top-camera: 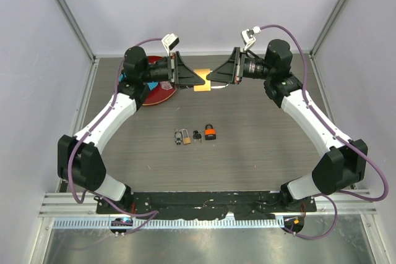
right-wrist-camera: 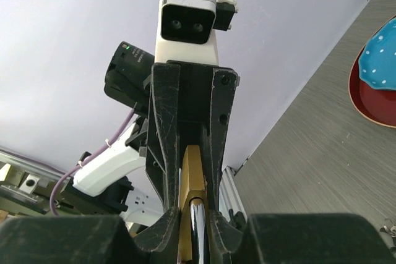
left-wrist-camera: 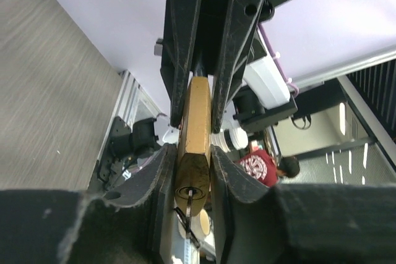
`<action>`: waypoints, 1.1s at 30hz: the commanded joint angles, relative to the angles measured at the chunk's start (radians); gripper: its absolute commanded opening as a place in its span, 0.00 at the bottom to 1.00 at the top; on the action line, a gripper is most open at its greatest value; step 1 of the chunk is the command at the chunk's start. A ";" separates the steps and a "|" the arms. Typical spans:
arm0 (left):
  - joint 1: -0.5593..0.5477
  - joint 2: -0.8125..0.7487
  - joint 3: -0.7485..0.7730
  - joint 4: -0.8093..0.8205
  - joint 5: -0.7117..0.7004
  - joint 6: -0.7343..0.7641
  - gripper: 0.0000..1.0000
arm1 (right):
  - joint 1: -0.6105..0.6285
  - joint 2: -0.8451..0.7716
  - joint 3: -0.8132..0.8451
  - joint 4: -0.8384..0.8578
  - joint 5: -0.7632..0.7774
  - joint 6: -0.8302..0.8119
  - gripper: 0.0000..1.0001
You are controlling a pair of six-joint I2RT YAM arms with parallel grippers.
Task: Lock with the key
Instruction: Lock the lock.
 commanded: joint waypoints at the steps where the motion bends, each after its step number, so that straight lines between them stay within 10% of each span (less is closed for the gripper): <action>1: 0.022 -0.063 0.000 0.084 -0.077 -0.014 0.31 | 0.006 -0.035 0.011 0.042 0.042 -0.014 0.02; 33: 0.046 -0.078 -0.061 0.082 -0.033 -0.010 0.36 | 0.000 -0.028 0.063 0.022 0.048 -0.016 0.02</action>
